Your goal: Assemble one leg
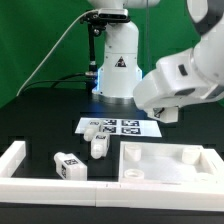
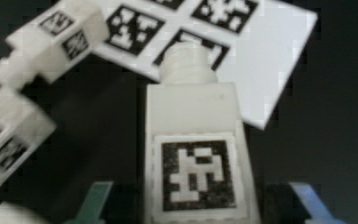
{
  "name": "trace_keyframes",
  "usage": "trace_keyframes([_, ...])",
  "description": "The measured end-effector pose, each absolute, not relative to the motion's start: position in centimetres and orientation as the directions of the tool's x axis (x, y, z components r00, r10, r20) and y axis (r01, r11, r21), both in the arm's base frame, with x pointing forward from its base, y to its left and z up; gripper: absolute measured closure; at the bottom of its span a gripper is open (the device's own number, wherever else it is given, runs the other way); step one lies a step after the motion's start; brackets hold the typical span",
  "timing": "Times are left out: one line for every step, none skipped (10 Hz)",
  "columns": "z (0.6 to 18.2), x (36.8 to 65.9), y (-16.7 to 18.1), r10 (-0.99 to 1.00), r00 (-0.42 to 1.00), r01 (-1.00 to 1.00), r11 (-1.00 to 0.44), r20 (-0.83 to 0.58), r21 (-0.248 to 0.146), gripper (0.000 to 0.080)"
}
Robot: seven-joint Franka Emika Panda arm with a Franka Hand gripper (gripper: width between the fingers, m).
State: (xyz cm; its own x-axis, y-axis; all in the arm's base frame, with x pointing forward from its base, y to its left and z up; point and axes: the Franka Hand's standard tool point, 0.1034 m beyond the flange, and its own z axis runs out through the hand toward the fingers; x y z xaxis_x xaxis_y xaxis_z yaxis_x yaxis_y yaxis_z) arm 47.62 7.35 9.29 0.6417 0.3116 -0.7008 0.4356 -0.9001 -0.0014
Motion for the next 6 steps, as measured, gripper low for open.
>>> trace_keyframes([10.3, 48.8, 6.9, 0.306, 0.673, 0.417, -0.909, -0.673, 0.004, 0.0515])
trace_keyframes([10.3, 50.2, 6.6, 0.327, 0.734, 0.417, -0.909, -0.595, 0.016, 0.0515])
trace_keyframes([10.3, 50.2, 6.7, 0.345, 0.769, 0.421, -0.907, -0.539, 0.021, 0.0515])
trace_keyframes([10.4, 50.0, 6.6, 0.354, 0.786, 0.423, -0.906, -0.507, 0.023, 0.0514])
trace_keyframes([10.3, 50.6, 6.6, 0.369, 0.817, 0.425, -0.904, -0.444, 0.031, 0.0514])
trace_keyframes([10.5, 50.9, 7.0, 0.38, 0.837, 0.427, -0.903, -0.394, 0.036, 0.0514])
